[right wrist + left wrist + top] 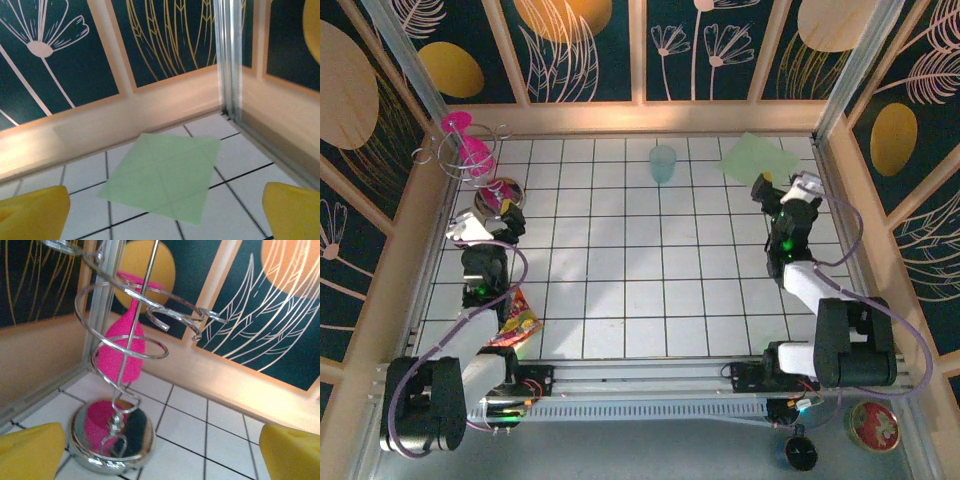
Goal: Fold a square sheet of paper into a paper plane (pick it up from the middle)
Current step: Move the square sheet of paper to the center of the table.
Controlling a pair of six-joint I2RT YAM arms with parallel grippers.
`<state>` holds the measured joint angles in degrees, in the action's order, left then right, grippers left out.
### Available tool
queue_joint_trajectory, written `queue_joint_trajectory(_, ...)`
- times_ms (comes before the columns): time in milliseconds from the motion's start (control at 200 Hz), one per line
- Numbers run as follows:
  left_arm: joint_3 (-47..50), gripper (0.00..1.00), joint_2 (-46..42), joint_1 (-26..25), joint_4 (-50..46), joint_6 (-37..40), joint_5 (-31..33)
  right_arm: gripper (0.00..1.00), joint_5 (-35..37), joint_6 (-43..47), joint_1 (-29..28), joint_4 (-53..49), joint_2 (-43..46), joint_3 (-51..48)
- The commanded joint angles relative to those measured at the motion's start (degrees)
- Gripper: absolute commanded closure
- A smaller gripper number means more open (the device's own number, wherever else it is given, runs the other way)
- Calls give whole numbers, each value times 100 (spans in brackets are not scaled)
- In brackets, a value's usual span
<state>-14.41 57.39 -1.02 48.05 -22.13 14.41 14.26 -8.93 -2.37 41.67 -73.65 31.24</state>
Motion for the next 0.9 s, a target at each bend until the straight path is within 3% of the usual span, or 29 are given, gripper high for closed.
queue_joint_trajectory(0, -509, 1, -211, 43, -1734, -1033, -218, 1, -341, -1022, -26, -1846, -114, 657)
queue_joint_trajectory(165, -805, 1, -210, 43, -2207, -1304, -1376, 1, -1300, -1665, 48, -3584, -1085, 2182)
queue_joint_trajectory(390, -1181, 5, 434, -43, -2238, -2070, -2909, 5, -1855, -2210, 321, -4520, -2415, 3612)
queue_joint_trajectory(516, -1472, 6, 783, -583, -2316, -2139, -2793, 12, -2490, -2452, 590, -4488, -2998, 4092)
queue_joint_trajectory(896, -2730, 8, 2790, -2089, -1893, -2671, -2691, 22, -2542, -2603, 911, -5233, -4874, 6042)
